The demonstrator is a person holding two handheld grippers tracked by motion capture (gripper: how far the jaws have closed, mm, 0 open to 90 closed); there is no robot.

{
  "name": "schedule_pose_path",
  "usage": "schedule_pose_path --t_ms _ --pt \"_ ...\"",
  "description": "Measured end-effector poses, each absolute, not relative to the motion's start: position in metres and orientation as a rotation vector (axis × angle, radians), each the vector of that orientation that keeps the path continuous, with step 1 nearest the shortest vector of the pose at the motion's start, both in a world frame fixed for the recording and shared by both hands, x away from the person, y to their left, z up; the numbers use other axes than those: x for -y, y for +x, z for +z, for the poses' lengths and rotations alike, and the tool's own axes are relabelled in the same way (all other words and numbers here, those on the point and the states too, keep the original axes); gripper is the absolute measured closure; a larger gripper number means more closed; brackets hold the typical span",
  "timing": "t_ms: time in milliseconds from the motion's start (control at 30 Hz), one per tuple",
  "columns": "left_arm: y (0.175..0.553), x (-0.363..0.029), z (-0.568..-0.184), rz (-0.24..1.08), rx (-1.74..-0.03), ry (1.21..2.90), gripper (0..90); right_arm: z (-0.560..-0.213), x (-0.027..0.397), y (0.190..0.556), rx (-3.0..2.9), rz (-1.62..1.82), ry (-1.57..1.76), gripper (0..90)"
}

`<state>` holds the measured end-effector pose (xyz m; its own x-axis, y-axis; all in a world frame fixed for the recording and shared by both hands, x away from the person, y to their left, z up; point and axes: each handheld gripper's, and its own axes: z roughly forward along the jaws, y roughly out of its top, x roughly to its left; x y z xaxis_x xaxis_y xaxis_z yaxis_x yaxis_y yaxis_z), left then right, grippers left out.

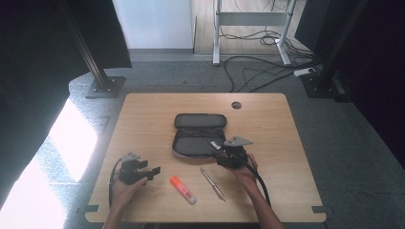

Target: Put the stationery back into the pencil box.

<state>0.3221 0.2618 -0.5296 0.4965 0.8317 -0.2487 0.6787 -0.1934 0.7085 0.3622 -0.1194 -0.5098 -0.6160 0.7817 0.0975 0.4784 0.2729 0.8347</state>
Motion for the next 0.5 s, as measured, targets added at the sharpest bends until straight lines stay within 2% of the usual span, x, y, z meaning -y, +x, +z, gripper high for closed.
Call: schedule_pose_path --t_ms 500 --pt "0.322 -0.26 -0.531 0.237 -1.245 1.948 28.0 -0.518 0.128 0.331 -2.215 1.327 1.159 47.8"
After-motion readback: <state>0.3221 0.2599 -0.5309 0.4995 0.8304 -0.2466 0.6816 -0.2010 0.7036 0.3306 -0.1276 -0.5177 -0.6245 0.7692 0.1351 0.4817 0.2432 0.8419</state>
